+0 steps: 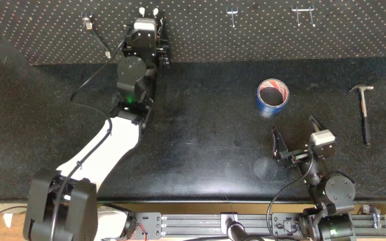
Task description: Place Tools Onto Pegboard
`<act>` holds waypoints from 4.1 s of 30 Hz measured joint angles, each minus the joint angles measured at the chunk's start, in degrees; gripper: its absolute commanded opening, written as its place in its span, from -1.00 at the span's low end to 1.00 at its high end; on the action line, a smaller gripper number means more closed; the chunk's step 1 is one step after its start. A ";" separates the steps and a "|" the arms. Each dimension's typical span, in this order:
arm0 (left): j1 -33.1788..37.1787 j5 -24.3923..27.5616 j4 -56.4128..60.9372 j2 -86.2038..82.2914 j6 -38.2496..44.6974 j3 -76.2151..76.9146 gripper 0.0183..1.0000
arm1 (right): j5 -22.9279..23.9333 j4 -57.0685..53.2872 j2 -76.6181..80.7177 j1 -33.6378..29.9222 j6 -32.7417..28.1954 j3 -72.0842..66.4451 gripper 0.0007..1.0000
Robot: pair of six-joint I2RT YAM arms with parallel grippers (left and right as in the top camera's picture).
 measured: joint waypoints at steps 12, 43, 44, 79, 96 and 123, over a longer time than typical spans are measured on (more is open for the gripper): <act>0.15 0.00 -0.48 3.39 0.20 0.00 -0.97 | 0.00 0.00 0.00 0.00 0.02 0.00 1.00; 2.23 3.69 -5.60 -13.42 -4.33 -16.68 0.99 | 0.04 -0.02 -0.02 0.00 0.00 0.00 1.00; 3.17 3.93 -5.35 -16.63 -5.73 -19.52 0.99 | 0.02 0.07 -0.09 0.00 0.02 0.02 1.00; 14.05 3.89 -42.58 -87.67 -16.06 -46.80 0.99 | 0.04 0.00 -0.15 0.00 0.00 0.00 1.00; 14.05 3.91 -42.58 -87.67 4.59 -46.80 0.99 | 0.04 0.00 -0.15 0.00 0.02 0.02 1.00; 14.05 3.91 -42.69 -87.91 8.76 -46.77 0.99 | 0.02 -2.47 58.71 5.11 0.02 36.22 0.95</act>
